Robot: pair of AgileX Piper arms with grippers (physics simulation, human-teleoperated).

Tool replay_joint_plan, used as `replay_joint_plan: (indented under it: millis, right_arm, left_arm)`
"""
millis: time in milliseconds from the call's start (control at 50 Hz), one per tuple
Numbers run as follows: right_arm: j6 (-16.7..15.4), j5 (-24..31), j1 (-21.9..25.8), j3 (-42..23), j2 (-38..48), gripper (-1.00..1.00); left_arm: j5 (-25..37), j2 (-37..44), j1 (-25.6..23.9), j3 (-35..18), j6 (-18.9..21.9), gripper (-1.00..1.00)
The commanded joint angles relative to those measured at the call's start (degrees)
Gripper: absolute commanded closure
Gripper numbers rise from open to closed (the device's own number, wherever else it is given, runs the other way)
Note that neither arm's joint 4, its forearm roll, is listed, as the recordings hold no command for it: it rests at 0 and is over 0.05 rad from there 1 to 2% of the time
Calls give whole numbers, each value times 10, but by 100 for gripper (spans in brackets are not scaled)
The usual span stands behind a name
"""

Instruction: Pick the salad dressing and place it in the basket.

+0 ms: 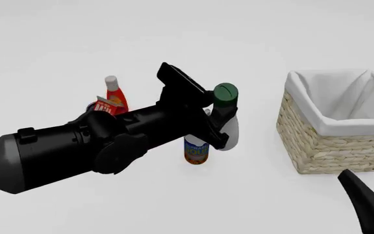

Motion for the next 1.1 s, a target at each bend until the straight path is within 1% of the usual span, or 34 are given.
replay_joint_plan:
  millis: [20,80,220,280,380,400,420,520,640,780,880,1100]
  right_arm:
    - [-7,7,31,-42,57,-100]
    - [-3,1,47,-52,75,-100]
    - [-7,-3,57,-70,109,-100]
    - [-21,-5,64,-76,129,-100]
    - [-28,-6,70,-89,150,-100]
    - [-33,-5,70,-90,167,-100]
    - [-29,-7,76,-95,165,-100]
    - [-45,-8,90,-111,192,-100]
    - [-54,-10,100,-122,210,-100]
    - [-42,-15,113,-136,239,-100]
    - [-48,-25,119,-137,254,-100]
    - [-47,-39,134,-143,275,-100]
  left_arm:
    - [1,-7,-5,-4,14,100]
    - [1,-8,-6,-4,14,100]
    - [-3,-9,-11,2,18,100]
    - [-5,-6,-12,3,19,100]
    - [-6,-4,-14,4,21,100]
    - [-6,-3,-15,4,22,100]
    - [-7,-2,-16,4,21,100]
    - [-11,-2,-20,7,25,100]
    - [-10,-4,-22,7,28,100]
    - [-8,-6,-22,7,29,100]
    - [-11,-7,-24,11,33,100]
    - [-5,-14,-27,9,36,100]
